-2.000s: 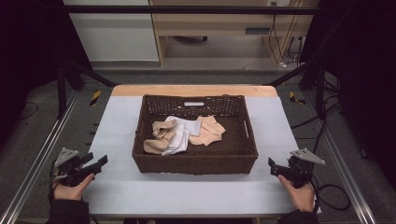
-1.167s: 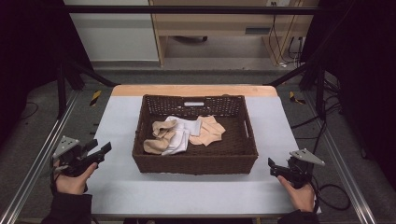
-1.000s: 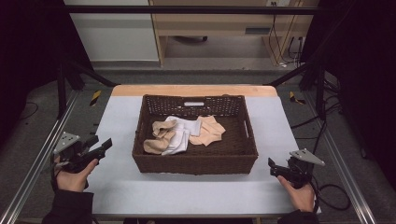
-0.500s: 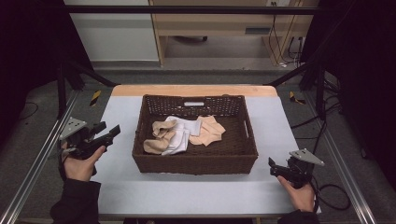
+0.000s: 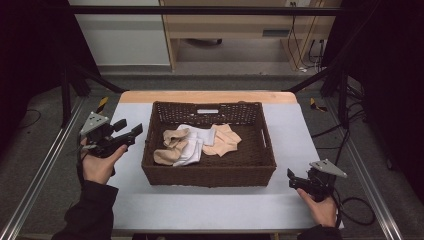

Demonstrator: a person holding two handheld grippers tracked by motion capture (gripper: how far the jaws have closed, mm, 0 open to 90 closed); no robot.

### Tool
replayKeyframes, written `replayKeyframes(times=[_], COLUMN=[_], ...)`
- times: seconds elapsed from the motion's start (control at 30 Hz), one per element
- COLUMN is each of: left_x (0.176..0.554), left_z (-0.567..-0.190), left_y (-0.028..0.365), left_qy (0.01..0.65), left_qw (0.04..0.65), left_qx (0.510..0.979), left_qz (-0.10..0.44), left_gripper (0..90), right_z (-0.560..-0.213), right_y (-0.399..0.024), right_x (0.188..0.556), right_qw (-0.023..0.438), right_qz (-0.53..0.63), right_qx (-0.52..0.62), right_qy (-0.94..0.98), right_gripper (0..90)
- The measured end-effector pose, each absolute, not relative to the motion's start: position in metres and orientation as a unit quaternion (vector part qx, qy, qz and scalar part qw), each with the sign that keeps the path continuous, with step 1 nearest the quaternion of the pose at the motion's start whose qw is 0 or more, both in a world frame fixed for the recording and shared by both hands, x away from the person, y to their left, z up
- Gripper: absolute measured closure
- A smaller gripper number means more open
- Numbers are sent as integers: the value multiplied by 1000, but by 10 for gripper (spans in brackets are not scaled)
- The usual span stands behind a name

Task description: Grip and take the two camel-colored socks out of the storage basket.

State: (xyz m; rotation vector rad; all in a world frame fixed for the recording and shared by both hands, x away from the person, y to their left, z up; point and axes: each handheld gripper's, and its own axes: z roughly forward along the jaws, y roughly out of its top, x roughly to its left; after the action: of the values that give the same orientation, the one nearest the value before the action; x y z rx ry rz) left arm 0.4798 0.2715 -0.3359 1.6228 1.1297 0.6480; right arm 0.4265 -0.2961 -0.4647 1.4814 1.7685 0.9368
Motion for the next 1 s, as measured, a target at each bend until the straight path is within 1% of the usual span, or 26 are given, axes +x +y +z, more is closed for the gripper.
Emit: replayKeyframes(times=[0.43, 1.0], left_x=[497, 523], left_z=[-321, -327], left_y=[241, 201], left_qy=[450, 437], left_qw=[493, 487], left_qx=[695, 707], left_qz=[267, 267], left_gripper=[355, 357], right_z=[-465, -465], right_y=[-296, -297], right_x=[427, 428], right_qw=[321, 320], right_qz=[355, 355], right_qx=[565, 568], right_qy=[672, 670], right_gripper=[50, 51])
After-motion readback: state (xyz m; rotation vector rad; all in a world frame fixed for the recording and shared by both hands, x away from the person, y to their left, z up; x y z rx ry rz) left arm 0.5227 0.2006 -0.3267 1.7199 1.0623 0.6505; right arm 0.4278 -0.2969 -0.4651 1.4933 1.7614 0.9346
